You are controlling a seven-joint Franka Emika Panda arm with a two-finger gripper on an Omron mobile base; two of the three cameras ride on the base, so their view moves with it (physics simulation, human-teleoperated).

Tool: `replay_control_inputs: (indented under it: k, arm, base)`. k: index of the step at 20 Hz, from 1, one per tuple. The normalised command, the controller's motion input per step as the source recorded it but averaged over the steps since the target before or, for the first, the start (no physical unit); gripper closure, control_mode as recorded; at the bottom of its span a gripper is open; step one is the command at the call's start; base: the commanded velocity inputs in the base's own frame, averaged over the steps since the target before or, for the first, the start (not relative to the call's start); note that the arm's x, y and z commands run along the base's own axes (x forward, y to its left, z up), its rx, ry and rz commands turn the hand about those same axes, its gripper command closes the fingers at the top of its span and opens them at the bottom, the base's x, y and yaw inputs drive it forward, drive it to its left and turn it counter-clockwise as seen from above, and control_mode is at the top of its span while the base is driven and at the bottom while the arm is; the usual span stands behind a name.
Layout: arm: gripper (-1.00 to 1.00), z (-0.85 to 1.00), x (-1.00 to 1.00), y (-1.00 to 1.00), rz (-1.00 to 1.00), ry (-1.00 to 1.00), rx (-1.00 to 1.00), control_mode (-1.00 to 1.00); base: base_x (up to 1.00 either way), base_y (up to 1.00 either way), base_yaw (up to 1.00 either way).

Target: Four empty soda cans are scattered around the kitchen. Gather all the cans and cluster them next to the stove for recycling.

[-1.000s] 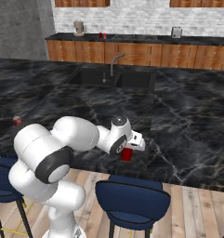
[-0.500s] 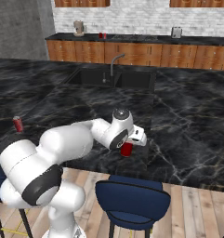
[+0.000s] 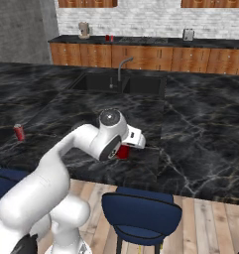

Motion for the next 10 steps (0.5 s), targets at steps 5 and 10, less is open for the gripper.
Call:
replay_control_inputs:
  k: [5,10]
  arm:
    - [1.0,0.5,-0.77,0.53,0.0,-0.01,-0.01,-1.0]
    - [1.0,0.46,-0.84,0.48,0.0,0.0,0.0,-1.0]
  base:
    - [0.0,0.0,0.0]
    - [0.0,0.0,0.0]
